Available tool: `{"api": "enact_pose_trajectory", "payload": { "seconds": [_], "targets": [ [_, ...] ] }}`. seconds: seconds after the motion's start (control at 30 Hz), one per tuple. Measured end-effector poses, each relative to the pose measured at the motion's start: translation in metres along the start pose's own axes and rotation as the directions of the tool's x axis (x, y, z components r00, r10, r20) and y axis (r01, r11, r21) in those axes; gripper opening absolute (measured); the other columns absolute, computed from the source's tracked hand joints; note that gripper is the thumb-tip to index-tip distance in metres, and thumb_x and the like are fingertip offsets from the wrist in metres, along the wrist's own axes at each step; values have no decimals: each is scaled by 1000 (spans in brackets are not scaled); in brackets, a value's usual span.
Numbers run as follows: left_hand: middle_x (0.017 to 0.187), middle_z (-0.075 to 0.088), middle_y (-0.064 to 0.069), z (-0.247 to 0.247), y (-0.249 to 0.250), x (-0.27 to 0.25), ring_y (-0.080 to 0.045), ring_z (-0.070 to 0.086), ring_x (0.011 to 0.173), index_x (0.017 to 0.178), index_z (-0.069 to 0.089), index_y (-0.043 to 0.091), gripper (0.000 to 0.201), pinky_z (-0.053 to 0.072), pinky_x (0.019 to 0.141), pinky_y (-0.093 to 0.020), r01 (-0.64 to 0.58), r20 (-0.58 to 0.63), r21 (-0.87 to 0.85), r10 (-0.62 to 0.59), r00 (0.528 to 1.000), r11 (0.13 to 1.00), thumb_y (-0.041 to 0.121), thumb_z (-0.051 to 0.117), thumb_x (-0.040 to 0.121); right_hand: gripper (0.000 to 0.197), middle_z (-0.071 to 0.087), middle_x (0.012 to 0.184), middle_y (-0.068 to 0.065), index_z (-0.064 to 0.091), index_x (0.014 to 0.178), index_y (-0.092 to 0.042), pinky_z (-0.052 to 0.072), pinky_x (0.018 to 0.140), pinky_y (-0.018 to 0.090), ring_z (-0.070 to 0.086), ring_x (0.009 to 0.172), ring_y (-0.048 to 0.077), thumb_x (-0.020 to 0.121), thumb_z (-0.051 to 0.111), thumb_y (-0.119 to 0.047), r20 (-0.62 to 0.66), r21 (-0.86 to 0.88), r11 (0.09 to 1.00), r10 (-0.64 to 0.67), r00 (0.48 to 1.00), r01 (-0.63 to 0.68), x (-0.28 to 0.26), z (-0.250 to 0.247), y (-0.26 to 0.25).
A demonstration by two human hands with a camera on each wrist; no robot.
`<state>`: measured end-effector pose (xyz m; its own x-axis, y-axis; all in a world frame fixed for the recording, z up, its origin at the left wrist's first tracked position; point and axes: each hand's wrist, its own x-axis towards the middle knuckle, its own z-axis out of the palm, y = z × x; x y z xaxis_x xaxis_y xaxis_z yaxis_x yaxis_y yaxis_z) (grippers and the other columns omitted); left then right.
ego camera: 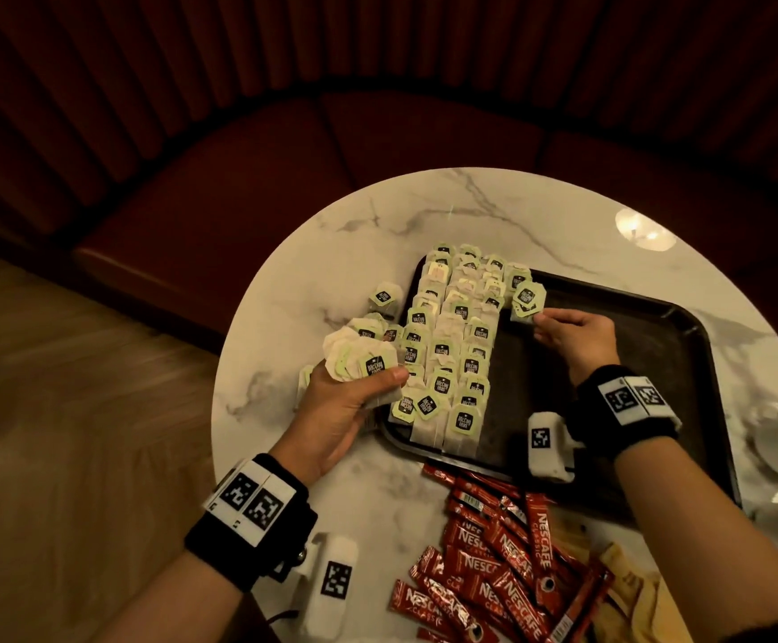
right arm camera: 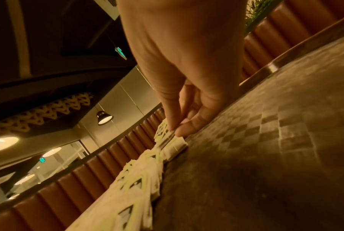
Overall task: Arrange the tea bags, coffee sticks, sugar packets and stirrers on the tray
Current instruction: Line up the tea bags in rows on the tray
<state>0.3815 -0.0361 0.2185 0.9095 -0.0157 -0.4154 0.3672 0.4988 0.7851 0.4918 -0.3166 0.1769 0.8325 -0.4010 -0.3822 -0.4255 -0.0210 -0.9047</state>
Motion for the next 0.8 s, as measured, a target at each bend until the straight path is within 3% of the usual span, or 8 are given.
{"api": "enact_pose_trajectory", "payload": {
  "seconds": [0.3,0.43,0.57,0.7,0.8],
  "targets": [
    [112,69,-21,2,1,-4,-34,68,103,114,64,6,48,54,89,-52,46,-7,11,-46,999,999,-3,73,68,14,72,101,13,71,85,-14,55,90,29,71,87,17,86,70,0,25,-71,996,59,998,-57,30,12,13],
    [108,70,-23,0,1,-2,-29,72,88,117,63,0,45,58,81,-43,60,-12,-9,-60,998,998,-9,70,74,18,72,99,12,70,103,-8,55,94,34,71,93,20,88,68,1,36,-106,993,59,998,-54,26,7,10],
    [103,71,-22,2,3,-1,-31,72,88,110,65,-1,39,58,80,-42,55,-17,-15,-55,998,998,-12,70,73,23,70,104,12,67,114,-6,57,90,35,69,91,18,91,64,-2,28,-189,982,-15,999,21,2,3,-4],
    [102,71,-23,7,6,-1,-30,72,88,106,66,-1,38,60,75,-36,43,-14,-21,-44,999,999,-6,73,68,18,68,107,-2,67,110,-18,54,89,28,66,97,10,94,62,-12,203,-218,951,-176,963,219,-60,16,-23],
    [110,68,-26,11,6,-1,-36,69,100,117,61,-5,51,61,75,-35,36,-22,-14,-36,999,999,-5,75,68,15,69,105,-10,68,106,-24,53,79,19,64,97,2,94,62,-18,429,-160,921,-260,865,356,-111,30,-30]
  ]
}}
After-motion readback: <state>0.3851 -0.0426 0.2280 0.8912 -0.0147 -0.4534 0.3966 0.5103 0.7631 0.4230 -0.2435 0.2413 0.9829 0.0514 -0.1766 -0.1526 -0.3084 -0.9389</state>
